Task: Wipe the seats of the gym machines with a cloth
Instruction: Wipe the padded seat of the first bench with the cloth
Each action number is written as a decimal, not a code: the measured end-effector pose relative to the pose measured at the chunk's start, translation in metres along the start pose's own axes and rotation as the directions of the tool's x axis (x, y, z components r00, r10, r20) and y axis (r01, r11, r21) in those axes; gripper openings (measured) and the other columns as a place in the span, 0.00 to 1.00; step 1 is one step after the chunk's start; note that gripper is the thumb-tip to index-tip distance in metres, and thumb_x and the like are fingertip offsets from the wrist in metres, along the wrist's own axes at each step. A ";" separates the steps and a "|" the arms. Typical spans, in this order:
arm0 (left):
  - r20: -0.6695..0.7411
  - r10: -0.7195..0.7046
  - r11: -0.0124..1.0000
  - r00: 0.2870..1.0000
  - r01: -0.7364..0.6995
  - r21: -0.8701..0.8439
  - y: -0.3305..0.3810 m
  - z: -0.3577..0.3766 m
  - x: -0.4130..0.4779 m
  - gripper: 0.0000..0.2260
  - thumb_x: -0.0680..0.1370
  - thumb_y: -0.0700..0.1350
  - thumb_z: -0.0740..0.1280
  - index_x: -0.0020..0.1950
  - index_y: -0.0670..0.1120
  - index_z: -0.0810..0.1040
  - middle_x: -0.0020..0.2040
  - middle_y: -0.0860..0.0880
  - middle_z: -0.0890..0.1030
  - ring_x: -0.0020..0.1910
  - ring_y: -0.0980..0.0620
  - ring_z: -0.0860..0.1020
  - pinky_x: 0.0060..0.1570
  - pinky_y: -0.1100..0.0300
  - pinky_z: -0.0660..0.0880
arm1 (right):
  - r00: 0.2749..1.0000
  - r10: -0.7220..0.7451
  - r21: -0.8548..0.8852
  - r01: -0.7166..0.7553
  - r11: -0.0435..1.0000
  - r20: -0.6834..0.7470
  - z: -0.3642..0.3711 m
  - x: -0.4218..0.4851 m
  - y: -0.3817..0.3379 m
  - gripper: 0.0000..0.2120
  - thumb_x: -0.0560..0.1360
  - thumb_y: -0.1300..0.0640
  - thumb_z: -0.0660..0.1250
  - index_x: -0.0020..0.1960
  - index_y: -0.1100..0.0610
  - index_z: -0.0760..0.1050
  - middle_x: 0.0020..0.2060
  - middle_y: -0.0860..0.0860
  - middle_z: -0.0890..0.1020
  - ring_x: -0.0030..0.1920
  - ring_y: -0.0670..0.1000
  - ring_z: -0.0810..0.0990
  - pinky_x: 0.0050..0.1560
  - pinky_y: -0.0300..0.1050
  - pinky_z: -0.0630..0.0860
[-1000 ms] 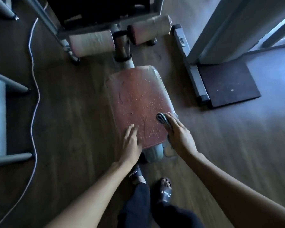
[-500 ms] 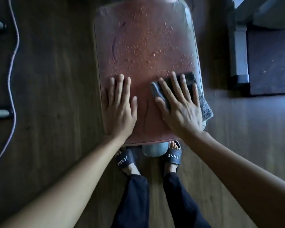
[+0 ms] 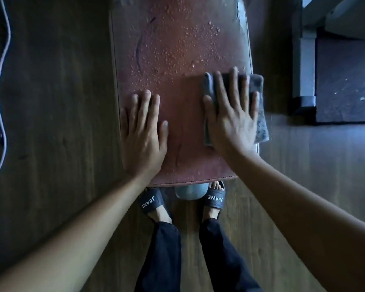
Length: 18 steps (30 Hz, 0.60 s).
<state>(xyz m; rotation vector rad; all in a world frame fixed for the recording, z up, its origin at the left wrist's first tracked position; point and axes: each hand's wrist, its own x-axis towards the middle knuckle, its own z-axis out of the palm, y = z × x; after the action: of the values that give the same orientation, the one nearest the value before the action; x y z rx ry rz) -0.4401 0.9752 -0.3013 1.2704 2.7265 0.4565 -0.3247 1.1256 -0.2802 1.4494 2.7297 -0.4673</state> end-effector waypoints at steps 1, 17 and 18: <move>-0.014 -0.006 1.000 1.000 0.005 -0.025 0.000 -0.001 0.002 0.22 0.84 0.50 0.55 0.78 0.46 0.62 0.78 0.47 0.62 0.78 0.45 0.57 0.76 0.44 0.55 | 0.999 -0.026 -0.002 0.026 1.000 -0.019 0.002 -0.002 -0.006 0.27 0.84 0.40 0.47 0.80 0.45 0.51 0.81 0.49 0.51 0.80 0.53 0.47 0.79 0.57 0.46; -0.037 -0.023 1.000 0.999 0.022 -0.015 -0.004 0.008 0.092 0.23 0.84 0.51 0.53 0.78 0.46 0.61 0.79 0.46 0.60 0.79 0.45 0.56 0.76 0.45 0.55 | 0.940 -0.340 -0.093 0.340 0.936 0.011 0.001 0.032 -0.008 0.25 0.84 0.42 0.49 0.80 0.46 0.55 0.80 0.49 0.56 0.80 0.52 0.52 0.79 0.54 0.50; -0.030 -0.026 1.000 0.999 0.026 -0.008 -0.003 0.008 0.092 0.23 0.84 0.51 0.52 0.79 0.46 0.60 0.79 0.46 0.59 0.79 0.45 0.56 0.76 0.45 0.55 | 0.930 -0.365 -0.110 0.367 0.924 0.041 -0.004 0.023 0.008 0.25 0.84 0.42 0.49 0.80 0.46 0.55 0.80 0.49 0.56 0.80 0.52 0.52 0.79 0.55 0.51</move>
<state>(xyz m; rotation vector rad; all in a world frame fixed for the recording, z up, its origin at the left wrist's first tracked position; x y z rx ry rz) -0.5005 1.0454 -0.3061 1.2343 2.7597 0.4872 -0.3309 1.1495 -0.2818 0.9020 2.9605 -0.3182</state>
